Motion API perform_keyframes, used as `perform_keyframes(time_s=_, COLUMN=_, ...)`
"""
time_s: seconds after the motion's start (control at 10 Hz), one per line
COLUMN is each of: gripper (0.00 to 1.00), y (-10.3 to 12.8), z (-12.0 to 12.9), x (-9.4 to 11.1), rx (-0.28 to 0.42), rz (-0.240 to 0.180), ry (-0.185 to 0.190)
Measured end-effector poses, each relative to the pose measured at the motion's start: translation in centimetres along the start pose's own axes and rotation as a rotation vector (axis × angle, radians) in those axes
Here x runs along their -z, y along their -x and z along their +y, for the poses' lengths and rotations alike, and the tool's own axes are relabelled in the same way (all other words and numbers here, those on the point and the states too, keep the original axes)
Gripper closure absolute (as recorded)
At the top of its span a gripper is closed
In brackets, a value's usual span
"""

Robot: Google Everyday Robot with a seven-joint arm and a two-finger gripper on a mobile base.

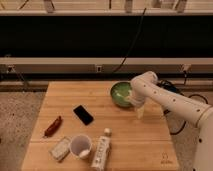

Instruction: Pick up the ceramic bowl

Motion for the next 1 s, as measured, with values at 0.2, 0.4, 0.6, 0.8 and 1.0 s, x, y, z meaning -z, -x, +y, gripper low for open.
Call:
perform_keyframes(time_s=0.2, gripper=0.39, y=0.0, z=0.2, x=-0.1, rx=0.002, rz=-0.006, ry=0.009)
perform_keyframes(time_s=0.4, gripper=0.61, y=0.0, z=0.2, x=-0.3, rx=0.005, rz=-0.011, ry=0.012)
perform_keyframes(time_s=0.6, gripper=0.84, y=0.0, z=0.6, x=-0.4, rx=0.012, rz=-0.01, ry=0.02)
perform_keyframes(time_s=0.8, gripper=0.97, y=0.0, z=0.8, x=-0.3, rx=0.018, rz=-0.005, ry=0.023)
perform_keyframes(time_s=1.0, gripper=0.98, y=0.1, z=0.3, x=1.4, rx=0.034, rz=0.006, ry=0.025)
